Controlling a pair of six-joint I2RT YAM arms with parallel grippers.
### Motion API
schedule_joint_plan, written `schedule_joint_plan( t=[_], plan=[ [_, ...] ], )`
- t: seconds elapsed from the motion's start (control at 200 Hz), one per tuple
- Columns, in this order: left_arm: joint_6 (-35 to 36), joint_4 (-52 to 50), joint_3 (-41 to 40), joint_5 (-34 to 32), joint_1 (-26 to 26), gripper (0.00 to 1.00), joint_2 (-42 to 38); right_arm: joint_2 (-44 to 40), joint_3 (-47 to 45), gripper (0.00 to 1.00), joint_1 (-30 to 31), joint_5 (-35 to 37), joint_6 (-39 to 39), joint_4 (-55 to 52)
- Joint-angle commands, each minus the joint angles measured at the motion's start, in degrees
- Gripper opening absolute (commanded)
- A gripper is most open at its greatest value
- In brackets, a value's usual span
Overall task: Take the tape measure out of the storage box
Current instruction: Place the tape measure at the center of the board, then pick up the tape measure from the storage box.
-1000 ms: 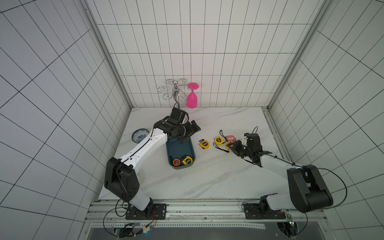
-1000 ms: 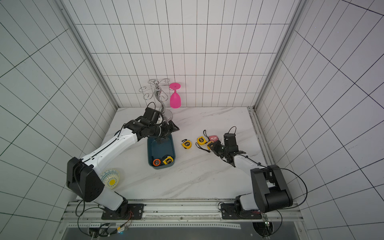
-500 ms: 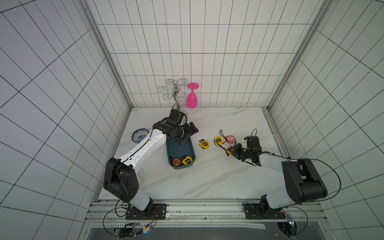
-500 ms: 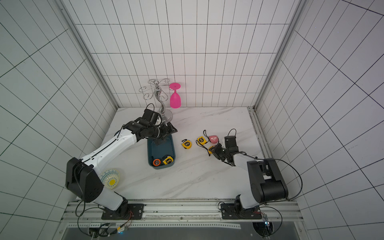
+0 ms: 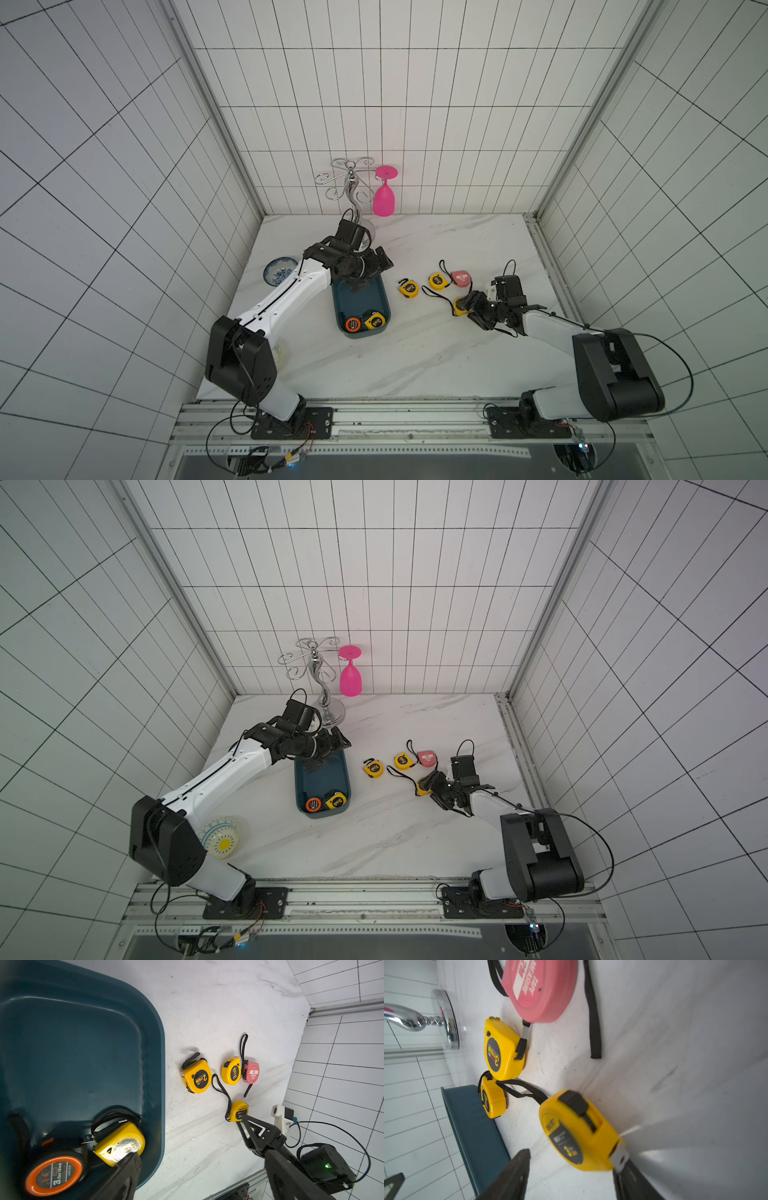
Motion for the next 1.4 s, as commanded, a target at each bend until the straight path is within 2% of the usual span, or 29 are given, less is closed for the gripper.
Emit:
schedule_joint_plan(
  t=[0.0, 0.135, 0.33, 0.595, 0.82, 1.069, 1.394],
  plan=[
    [3.36, -2.76, -0.35, -2.60, 0.18, 0.97, -1.16, -2.12, 0.23, 0.81, -0.45, 1.75, -2.58, -7.32],
    [6.87, -6.80, -0.19, -5.97, 0.19, 0.98, -0.40, -4.93, 0.77, 0.88, -0.28, 2.97, -3.79, -11.69],
    [11.83, -12.20, -2.09, -10.09, -0.02, 0.98, 0.23, -8.30, 3.64, 0.93, -0.11, 4.20, -5.97, -17.41],
    [16.73, -18.75, -3.54, -17.95, -4.47, 0.97, 2.61, -8.25, 10.39, 0.96, -0.04, 3.15, -8.99, -23.70],
    [17.56, -20.15, -4.47, -22.23, -6.48, 0.90, 5.09, -7.66, 12.59, 0.97, -0.02, 0.80, -9.22, -24.41],
    [18.95, -18.69, -6.07, -21.75, -6.45, 0.81, 7.84, -7.45, 12.42, 0.97, -0.02, -0.22, -9.31, -24.40],
    [19.32, -17.68, -6.91, -20.81, -6.32, 0.79, 10.14, -6.23, 13.03, 0.97, -0.16, -0.70, -9.40, -24.35]
  ],
)
